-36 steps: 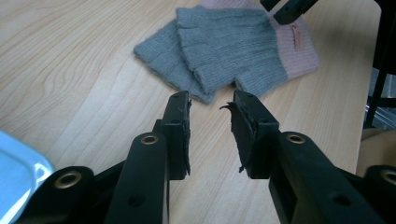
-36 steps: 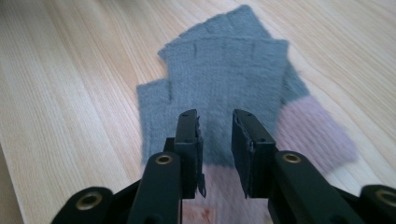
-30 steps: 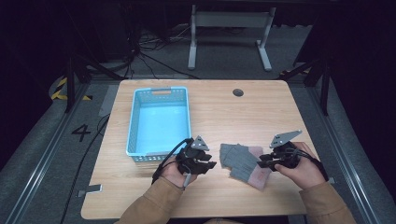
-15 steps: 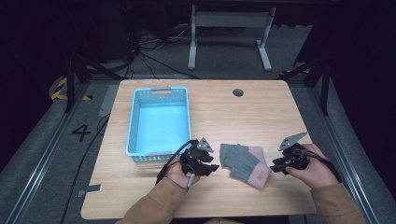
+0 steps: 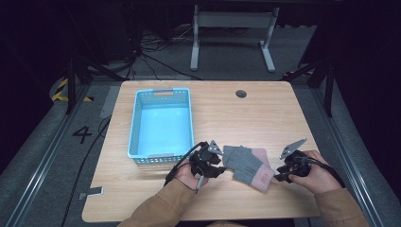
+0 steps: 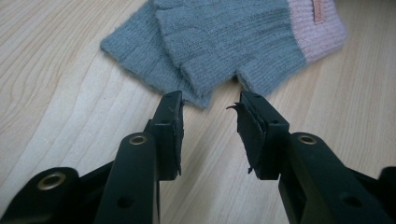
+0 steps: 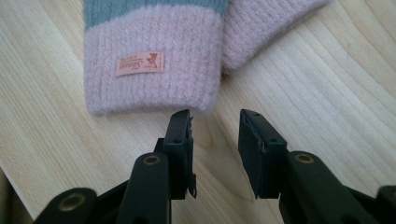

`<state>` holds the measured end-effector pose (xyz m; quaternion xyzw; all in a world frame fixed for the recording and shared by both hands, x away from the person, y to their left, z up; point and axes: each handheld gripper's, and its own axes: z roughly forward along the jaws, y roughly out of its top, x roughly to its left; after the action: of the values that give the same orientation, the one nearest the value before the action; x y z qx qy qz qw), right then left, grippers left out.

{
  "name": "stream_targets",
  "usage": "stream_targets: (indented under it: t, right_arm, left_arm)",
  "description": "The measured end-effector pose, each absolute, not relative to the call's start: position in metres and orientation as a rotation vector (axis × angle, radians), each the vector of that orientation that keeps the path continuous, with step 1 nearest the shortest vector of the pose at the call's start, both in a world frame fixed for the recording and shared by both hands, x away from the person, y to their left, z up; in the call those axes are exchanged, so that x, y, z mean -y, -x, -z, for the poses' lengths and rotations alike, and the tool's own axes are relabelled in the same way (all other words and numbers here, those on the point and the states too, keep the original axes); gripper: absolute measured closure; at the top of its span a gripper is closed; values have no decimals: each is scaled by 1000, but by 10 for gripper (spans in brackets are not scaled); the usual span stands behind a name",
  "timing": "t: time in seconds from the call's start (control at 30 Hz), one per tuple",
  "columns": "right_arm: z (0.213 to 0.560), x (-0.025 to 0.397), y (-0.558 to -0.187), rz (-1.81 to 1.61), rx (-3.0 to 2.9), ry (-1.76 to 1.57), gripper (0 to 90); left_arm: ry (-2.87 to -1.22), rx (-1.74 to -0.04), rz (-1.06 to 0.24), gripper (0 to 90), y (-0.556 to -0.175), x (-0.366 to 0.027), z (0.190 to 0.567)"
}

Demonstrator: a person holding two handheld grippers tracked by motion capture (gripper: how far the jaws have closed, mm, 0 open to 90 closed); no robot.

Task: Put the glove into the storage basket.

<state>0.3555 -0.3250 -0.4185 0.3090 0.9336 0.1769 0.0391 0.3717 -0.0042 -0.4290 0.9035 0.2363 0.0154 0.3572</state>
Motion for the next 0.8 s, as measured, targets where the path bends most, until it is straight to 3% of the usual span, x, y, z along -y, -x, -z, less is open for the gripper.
stream_targets:
  t: [0.8]
  right_arm:
    - [426, 318, -357, -542, -2882, -921, 676]
  left_arm:
    - [-2413, -650, 20, 670, -384, 32, 448]
